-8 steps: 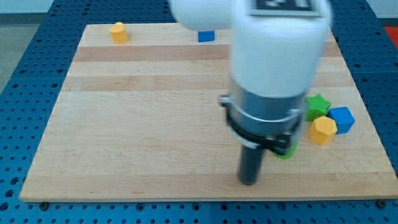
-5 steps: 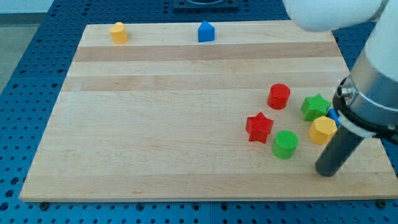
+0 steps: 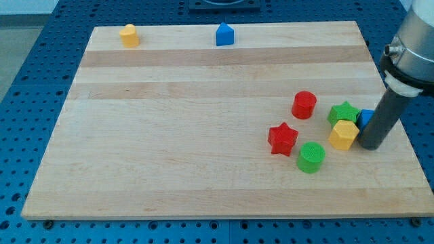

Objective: Move the blue cube to the top right corner of the board

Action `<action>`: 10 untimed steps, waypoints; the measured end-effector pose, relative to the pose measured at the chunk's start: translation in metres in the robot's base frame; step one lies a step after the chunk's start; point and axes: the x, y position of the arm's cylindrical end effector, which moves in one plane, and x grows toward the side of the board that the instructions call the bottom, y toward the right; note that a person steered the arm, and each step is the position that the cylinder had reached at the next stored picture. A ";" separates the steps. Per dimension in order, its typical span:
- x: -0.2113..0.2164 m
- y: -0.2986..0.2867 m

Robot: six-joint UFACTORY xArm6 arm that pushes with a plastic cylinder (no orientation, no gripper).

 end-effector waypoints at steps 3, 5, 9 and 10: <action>-0.015 0.034; -0.016 0.027; -0.006 -0.002; -0.011 -0.005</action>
